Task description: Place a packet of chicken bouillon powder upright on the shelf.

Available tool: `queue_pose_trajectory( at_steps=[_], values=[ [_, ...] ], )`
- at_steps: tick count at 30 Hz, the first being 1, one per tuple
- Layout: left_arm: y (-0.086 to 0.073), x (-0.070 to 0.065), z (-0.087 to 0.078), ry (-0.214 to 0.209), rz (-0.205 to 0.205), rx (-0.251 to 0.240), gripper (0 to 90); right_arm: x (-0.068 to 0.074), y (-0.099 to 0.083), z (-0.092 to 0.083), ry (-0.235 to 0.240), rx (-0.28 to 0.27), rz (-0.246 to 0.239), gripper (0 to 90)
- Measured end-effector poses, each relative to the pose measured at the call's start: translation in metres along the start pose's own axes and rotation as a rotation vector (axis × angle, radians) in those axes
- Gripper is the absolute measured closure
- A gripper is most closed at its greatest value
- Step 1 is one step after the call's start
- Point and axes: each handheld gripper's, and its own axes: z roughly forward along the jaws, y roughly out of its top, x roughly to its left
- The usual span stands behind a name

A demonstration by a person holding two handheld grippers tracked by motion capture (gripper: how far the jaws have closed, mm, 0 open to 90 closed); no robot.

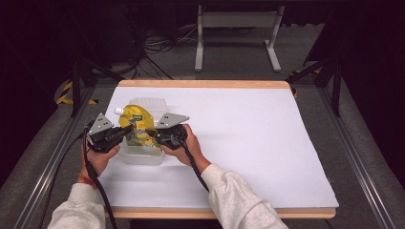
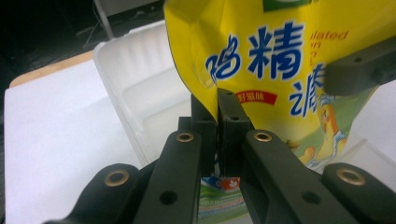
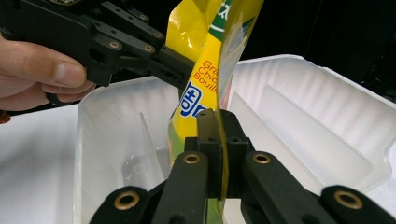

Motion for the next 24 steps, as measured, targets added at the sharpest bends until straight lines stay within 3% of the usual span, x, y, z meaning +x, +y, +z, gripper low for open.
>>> queue_pose_trajectory(
  at_steps=[2, 11, 24],
  values=[
    [0.000, -0.001, 0.000, 0.012, 0.015, 0.009, 87.4, 0.001, -0.002, 0.002, -0.003, 0.018, 0.003, 88.8],
    [0.000, -0.001, -0.002, 0.022, 0.010, 0.006, 86.0, 0.002, -0.003, 0.001, -0.009, 0.042, -0.013, 86.4],
    [0.005, -0.002, -0.008, 0.049, 0.013, -0.009, 81.4, 0.002, 0.003, -0.009, -0.021, 0.040, -0.028, 82.8]
  ],
)
